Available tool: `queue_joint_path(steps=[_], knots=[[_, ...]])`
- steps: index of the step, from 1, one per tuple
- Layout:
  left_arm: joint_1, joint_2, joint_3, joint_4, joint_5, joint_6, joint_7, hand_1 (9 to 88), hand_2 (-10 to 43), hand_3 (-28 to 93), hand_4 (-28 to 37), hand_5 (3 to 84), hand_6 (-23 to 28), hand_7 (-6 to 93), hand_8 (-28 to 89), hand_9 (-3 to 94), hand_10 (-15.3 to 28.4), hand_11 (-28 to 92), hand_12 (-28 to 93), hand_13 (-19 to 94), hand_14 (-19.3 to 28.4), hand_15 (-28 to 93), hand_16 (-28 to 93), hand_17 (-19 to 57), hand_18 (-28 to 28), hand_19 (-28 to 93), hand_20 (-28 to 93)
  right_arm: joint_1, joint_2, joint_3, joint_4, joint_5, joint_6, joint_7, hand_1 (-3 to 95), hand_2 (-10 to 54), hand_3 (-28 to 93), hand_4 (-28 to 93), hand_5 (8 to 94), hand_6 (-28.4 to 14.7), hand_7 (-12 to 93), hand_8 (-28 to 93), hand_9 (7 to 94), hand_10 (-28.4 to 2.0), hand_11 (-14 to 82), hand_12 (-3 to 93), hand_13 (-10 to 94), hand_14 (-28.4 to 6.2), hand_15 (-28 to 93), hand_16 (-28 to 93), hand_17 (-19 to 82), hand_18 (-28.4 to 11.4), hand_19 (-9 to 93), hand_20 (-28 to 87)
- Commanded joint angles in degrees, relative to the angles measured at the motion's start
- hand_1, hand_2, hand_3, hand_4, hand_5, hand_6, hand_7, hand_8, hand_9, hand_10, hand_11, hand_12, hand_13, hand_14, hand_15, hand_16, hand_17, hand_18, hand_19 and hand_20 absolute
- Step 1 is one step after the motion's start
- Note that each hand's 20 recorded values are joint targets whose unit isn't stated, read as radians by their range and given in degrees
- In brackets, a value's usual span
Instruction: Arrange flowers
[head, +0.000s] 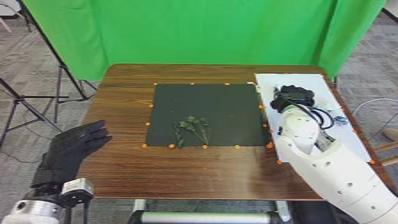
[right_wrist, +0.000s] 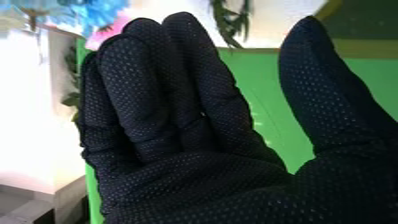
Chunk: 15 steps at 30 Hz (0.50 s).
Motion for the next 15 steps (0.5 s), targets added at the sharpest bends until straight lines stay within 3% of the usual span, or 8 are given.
queue_joint_path(steps=[1,3,4,11,15], knots=[[-0.1,0.24,0.30,0.30,-0.19,-0.56,-0.35,27.0,6.0,83,-13.6,45.5,13.8,13.6,-8,37.7,22.0,35,9,27,28.3,58,-12,-10.0,21.2,56,11,1.3,-1.4,-0.4,2.3,-1.8,-0.8,0.4,27.3,1.8,78,-23,67.8,-12.7,21,-9,61.3,-24.8,41.1,21.2,52,-21.6,74,16,25,-28.4,88,8],[-0.3,0.36,0.50,0.38,-0.27,-0.44,-0.20,27.0,6.0,83,-13.6,45.5,13.8,13.6,-8,37.7,22.0,35,9,27,28.2,58,-12,-10.0,21.2,56,11,1.3,-2.0,-0.7,2.9,-2.4,-0.6,0.0,27.3,1.8,78,-23,67.8,-12.6,21,-9,61.4,-24.8,41.1,21.2,52,-21.6,74,16,25,-28.4,88,8],[-0.2,1.23,0.66,0.41,-0.96,0.06,0.48,27.0,6.0,83,-13.6,45.6,13.9,13.5,-8,37.7,22.0,35,9,27,28.2,58,-12,-9.9,21.2,56,11,1.4,-2.1,-1.1,3.0,-2.6,-0.5,0.1,27.2,1.9,78,-23,67.8,-12.6,21,-9,61.4,-24.8,41.1,21.2,52,-21.5,74,16,25,-28.4,88,8],[-0.5,0.10,0.79,0.80,-0.56,-0.98,-0.20,27.0,6.0,83,-13.5,45.5,13.8,13.6,-8,37.7,22.0,35,9,27,28.2,58,-12,-10.0,21.2,56,11,3.4,-3.4,-4.3,6.3,-2.4,1.2,0.7,28.5,0.4,78,-23,68.0,-12.3,21,-9,61.7,-24.6,41.2,21.2,53,-21.3,74,16,25,-28.4,88,9],[-0.6,0.80,1.01,0.94,-0.97,-0.77,0.38,27.0,6.0,83,-13.5,45.5,13.8,13.6,-8,37.7,22.0,35,9,27,28.2,58,-12,-10.0,21.2,56,11,3.2,-4.7,-3.9,7.4,-3.4,1.3,0.3,29.8,-1.0,78,-24,68.2,-11.9,22,-9,62.3,-24.1,41.4,21.2,54,-20.9,74,16,25,-28.4,88,9]])
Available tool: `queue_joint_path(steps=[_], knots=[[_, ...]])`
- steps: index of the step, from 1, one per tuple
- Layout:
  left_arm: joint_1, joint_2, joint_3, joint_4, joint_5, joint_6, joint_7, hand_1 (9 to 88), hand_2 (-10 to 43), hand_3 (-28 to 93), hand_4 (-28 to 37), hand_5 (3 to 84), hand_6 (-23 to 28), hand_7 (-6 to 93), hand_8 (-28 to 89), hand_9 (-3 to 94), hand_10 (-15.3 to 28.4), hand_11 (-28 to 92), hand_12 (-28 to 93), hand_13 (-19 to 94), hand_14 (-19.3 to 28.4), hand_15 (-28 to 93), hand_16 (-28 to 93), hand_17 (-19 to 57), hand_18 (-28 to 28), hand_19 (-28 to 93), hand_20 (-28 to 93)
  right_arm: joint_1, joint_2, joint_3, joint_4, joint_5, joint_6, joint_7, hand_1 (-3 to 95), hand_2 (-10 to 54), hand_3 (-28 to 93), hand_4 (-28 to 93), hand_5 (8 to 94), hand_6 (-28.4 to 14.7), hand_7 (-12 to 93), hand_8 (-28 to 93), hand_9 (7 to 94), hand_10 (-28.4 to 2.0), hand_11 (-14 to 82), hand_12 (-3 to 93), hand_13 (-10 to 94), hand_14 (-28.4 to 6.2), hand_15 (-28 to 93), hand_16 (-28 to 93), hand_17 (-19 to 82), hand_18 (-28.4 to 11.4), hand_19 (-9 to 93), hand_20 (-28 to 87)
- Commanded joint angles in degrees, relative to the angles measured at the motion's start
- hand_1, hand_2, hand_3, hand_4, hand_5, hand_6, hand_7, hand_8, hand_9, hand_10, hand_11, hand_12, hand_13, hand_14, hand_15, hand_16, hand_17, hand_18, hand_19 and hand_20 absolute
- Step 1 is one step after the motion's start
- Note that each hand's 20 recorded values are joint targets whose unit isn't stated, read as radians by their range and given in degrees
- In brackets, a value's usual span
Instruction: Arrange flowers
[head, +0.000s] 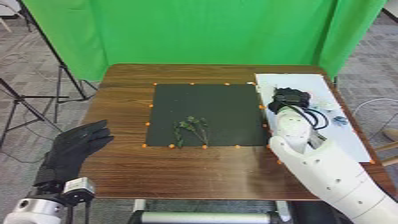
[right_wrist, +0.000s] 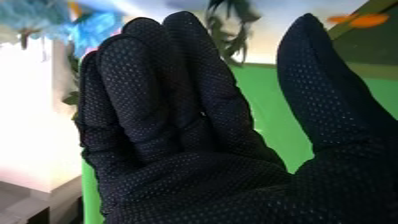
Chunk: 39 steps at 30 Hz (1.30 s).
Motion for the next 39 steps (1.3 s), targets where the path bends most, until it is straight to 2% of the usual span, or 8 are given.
queue_joint_path(steps=[1,8,15,23,24,32,33,39], knots=[[-0.2,-0.18,0.41,0.48,-0.47,-0.72,-0.04,27.0,6.0,83,-13.5,45.5,13.8,13.6,-8,37.7,22.0,35,9,27,28.2,58,-12,-9.9,21.2,56,11,0.7,-2.3,-1.2,2.7,-1.5,1.3,0.4,30.0,-1.2,78,-24,68.3,-11.8,22,-10,62.6,-24.0,41.4,21.2,54,-20.7,74,16,25,-28.4,88,9],[-0.2,-0.41,0.45,0.44,-0.40,-0.58,0.05,27.0,6.0,83,-13.6,45.6,13.9,13.6,-8,37.7,21.9,35,9,27,28.2,58,-12,-9.9,21.2,56,11,1.0,-2.8,-1.1,4.2,-2.3,2.2,0.3,31.5,-1.2,78,-24,70.3,-10.1,24,-10,65.8,-22.6,41.3,21.1,56,-19.3,73,16,26,-28.4,88,9],[-0.8,-0.84,0.52,0.51,0.17,-1.05,-0.53,27.0,6.0,83,-13.7,45.5,13.8,13.7,-8,37.7,22.0,35,9,27,28.3,58,-12,-10.0,21.2,56,11,1.1,-3.1,-0.8,6.0,-3.7,2.5,0.6,35.7,-1.4,78,-26,72.4,-8.1,26,-10,69.3,-20.6,41.6,21.3,61,-17.2,72,17,28,-28.4,89,9],[-0.9,-1.20,0.60,0.60,0.29,-1.25,-0.69,26.9,6.0,83,-13.6,45.6,13.8,13.6,-8,37.7,22.0,35,9,27,28.3,58,-12,-9.9,21.3,56,11,0.3,-3.7,-0.4,7.7,-5.0,2.6,0.0,44.9,-5.9,74,-28,74.9,-6.2,29,8,74.2,-17.7,42.2,22.2,67,-13.8,70,19,29,-28.3,89,10],[-0.9,-1.49,0.53,0.56,0.47,-1.45,-1.03,27.0,6.0,83,-13.6,45.5,13.8,13.6,-8,37.7,22.0,35,9,27,28.3,58,-12,-9.9,21.2,56,11,-0.2,-3.7,-0.2,7.6,-5.1,2.3,0.0,45.8,-6.4,74,-28,75.0,-6.1,29,9,74.5,-17.5,42.3,22.2,67,-13.6,70,19,29,-28.2,89,10],[-0.9,-1.14,0.94,0.63,0.28,-1.21,-0.27,27.0,6.1,83,-13.7,45.6,13.8,13.5,-8,37.8,22.1,35,9,27,28.3,58,-12,-9.9,21.2,56,11,-1.9,-4.4,-0.2,8.7,-7.6,4.2,-1.6,50.7,-8.2,73,-28,78.1,-3.2,34,11,79.8,-13.1,39.8,29.5,72,-11.1,69,22,30,-27.3,90,11],[-1.0,-1.32,0.82,0.62,0.48,-1.41,-0.80,27.0,6.1,83,-13.6,45.6,13.8,13.6,-8,37.8,22.1,35,9,27,28.3,58,-12,-9.9,21.2,56,11,-2.5,-4.6,0.3,8.3,-7.8,4.2,-1.8,51.3,-8.4,74,-28,78.7,-3.0,34,11,80.5,-12.7,39.4,30.4,73,-10.9,69,22,30,-27.1,90,12],[-0.8,-1.35,0.84,0.58,0.56,-1.33,-0.86,27.0,6.2,83,-13.6,45.6,13.8,13.5,-8,37.8,22.1,35,9,27,28.3,58,-12,-9.9,21.2,56,11,-3.0,-3.7,-0.1,6.6,-7.7,6.6,-2.8,52.3,-9.0,76,-28,80.1,-2.6,35,14,82.4,-12.2,38.0,33.1,74,-10.1,70,23,30,-26.9,90,13]])
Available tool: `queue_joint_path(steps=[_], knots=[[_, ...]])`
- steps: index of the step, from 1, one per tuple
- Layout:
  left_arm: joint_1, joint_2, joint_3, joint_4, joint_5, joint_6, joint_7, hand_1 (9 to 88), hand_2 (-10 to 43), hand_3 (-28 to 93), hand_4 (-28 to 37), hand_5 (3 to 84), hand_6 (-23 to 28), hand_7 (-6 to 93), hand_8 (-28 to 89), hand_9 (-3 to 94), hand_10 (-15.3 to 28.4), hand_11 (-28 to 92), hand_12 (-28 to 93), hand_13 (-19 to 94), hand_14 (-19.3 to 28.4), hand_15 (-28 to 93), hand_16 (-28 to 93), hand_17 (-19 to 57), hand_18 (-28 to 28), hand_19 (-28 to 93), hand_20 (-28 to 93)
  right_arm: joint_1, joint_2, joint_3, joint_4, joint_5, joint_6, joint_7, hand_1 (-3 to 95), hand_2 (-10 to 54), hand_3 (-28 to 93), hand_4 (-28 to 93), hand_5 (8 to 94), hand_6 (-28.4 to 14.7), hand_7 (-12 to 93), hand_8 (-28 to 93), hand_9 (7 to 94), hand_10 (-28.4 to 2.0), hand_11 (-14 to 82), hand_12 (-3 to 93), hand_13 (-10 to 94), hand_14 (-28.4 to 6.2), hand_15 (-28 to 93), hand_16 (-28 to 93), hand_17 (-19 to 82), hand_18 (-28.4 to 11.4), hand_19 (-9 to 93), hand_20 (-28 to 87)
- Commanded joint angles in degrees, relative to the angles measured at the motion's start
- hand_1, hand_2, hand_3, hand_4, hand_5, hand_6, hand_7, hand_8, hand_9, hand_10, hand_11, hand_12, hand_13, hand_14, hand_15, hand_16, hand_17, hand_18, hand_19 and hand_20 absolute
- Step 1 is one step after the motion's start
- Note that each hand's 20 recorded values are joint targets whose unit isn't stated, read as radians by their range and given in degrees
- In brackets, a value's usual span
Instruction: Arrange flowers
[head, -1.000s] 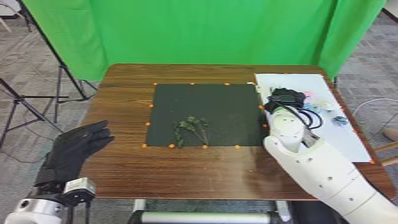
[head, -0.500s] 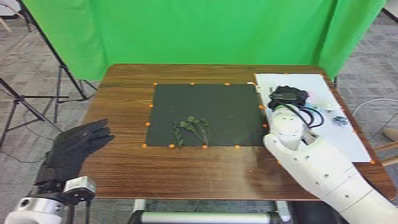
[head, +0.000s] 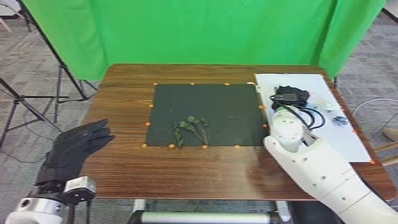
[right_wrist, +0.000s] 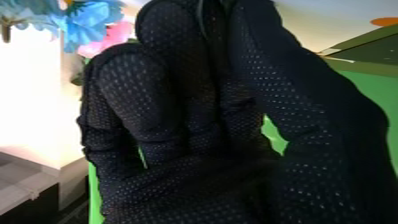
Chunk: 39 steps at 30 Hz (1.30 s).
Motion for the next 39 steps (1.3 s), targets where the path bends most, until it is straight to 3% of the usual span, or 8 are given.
queue_joint_path(steps=[1,12,15,32,39], knots=[[0.6,-0.35,0.22,-0.01,0.31,-0.45,-0.33,27.1,6.2,83,-13.6,45.5,13.8,13.5,-8,37.7,22.0,35,9,27,28.3,58,-12,-9.9,21.2,56,11,-3.4,0.6,-1.5,-0.3,0.0,2.7,-1.4,52.3,-9.0,76,-28,80.2,-2.6,34,15,82.6,-12.3,38.1,33.3,75,-10.1,70,23,30,-27.0,90,13],[1.3,-0.38,-0.15,-0.37,0.22,-0.03,-0.12,26.9,6.1,83,-13.7,45.6,13.8,13.6,-9,37.7,22.1,35,9,27,28.2,58,-12,-9.9,21.2,56,11,-0.5,4.2,-1.7,-3.9,0.9,8.0,-1.2,51.8,-9.4,79,-28,81.8,-2.9,32,20,83.9,-12.8,39.5,33.3,76,-9.7,70,25,30,-27.2,90,16],[1.9,0.96,0.02,-0.42,-0.82,0.84,0.89,26.9,6.2,83,-13.7,45.5,13.8,13.6,-9,37.7,22.0,35,9,27,28.3,58,-12,-9.9,21.2,56,11,0.4,4.9,-1.9,-5.3,1.2,9.2,-1.3,51.9,-9.4,79,-28,82.2,-3.1,31,20,84.0,-12.8,39.4,33.5,76,-9.7,71,25,31,-27.3,90,17],[1.9,-0.77,-0.19,-0.68,0.26,0.35,-0.60,26.9,6.3,83,-13.9,45.5,13.9,13.5,-8,37.7,22.0,35,9,27,28.3,58,-12,-9.9,21.2,57,11,0.9,8.3,-2.0,-14.3,0.8,14.4,-3.4,52.1,-9.5,79,-28,83.5,-3.3,30,21,85.0,-13.1,38.9,34.1,77,-10.0,71,25,31,-27.6,90,19],[1.8,-0.85,-0.31,-0.69,0.51,0.21,-0.80,26.9,6.3,83,-13.9,45.6,13.9,13.6,-8,37.7,22.1,35,9,27,28.3,58,-12,-9.9,21.2,57,11,1.7,8.6,-2.9,-14.2,0.7,15.1,-3.7,52.2,-9.5,79,-28,83.9,-3.5,29,22,85.3,-13.2,38.7,34.2,77,-10.1,71,25,31,-27.6,89,19]])
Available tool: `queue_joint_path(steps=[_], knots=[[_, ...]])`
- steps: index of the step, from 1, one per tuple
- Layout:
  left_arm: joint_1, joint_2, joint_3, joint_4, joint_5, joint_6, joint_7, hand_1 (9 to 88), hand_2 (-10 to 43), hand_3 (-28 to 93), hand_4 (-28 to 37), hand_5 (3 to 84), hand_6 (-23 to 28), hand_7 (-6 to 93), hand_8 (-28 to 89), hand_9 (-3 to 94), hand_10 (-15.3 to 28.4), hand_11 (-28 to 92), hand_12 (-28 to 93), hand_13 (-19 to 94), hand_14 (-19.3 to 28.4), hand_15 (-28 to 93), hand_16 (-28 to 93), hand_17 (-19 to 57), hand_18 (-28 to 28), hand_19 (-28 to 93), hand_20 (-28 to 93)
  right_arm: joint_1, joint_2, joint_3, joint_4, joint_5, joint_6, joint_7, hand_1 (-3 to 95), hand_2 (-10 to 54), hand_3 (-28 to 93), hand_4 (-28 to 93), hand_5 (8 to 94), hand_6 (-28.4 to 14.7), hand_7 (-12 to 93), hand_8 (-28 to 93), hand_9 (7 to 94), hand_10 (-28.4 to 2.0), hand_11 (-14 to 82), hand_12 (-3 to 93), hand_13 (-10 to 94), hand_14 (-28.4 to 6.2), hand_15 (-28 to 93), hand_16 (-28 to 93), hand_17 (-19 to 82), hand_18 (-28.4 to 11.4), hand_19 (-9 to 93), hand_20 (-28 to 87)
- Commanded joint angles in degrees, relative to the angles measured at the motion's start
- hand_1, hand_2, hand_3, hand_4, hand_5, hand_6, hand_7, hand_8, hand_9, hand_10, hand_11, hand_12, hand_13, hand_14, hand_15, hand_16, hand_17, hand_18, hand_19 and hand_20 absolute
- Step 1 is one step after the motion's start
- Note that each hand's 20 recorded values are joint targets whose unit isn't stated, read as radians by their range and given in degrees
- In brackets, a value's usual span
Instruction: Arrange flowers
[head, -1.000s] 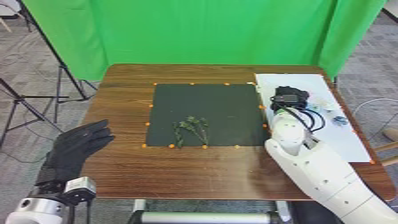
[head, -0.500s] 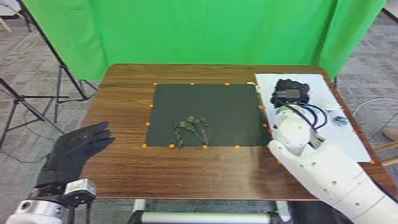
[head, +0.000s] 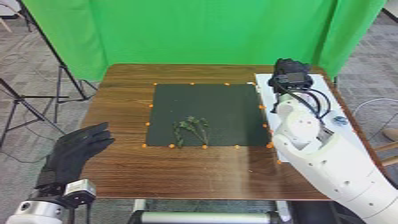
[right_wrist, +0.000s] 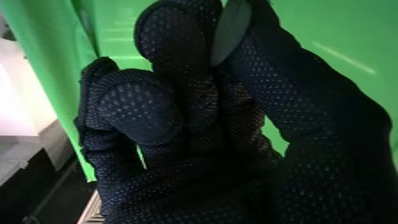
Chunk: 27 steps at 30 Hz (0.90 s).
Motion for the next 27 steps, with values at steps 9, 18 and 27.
queue_joint_path(steps=[9,18,27], knots=[[1.3,0.49,0.00,-0.48,-0.30,0.91,0.48,26.9,6.4,82,-13.9,45.6,13.9,13.6,-8,37.7,22.0,35,9,27,28.3,58,-12,-9.9,21.2,57,11,1.8,1.6,-0.8,0.0,-0.6,1.8,-1.3,52.3,-9.5,79,-28,84.1,-3.6,29,22,85.2,-13.1,38.6,34.5,77,-10.2,71,26,30,-27.4,89,20],[1.7,0.66,-0.14,-0.49,-0.38,1.31,1.14,26.9,6.4,82,-14.0,45.7,14.0,13.5,-8,37.7,22.1,35,9,27,28.3,58,-12,-9.9,21.2,57,11,2.9,2.7,-3.7,-4.4,0.7,4.1,-4.9,52.2,-9.5,79,-28,84.0,-3.6,29,22,85.1,-13.0,38.5,34.7,77,-10.3,71,26,30,-27.1,88,20],[1.7,0.74,-0.45,-0.51,-0.25,1.18,1.08,26.8,6.4,82,-14.0,45.6,13.9,13.4,-8,37.7,22.0,35,9,27,28.3,58,-12,-9.9,21.2,56,11,4.5,3.8,-7.3,-9.5,3.4,6.4,-8.2,52.0,-9.5,79,-28,83.7,-3.4,29,22,85.0,-12.7,38.6,34.9,76,-10.1,72,26,29,-26.4,87,21]])
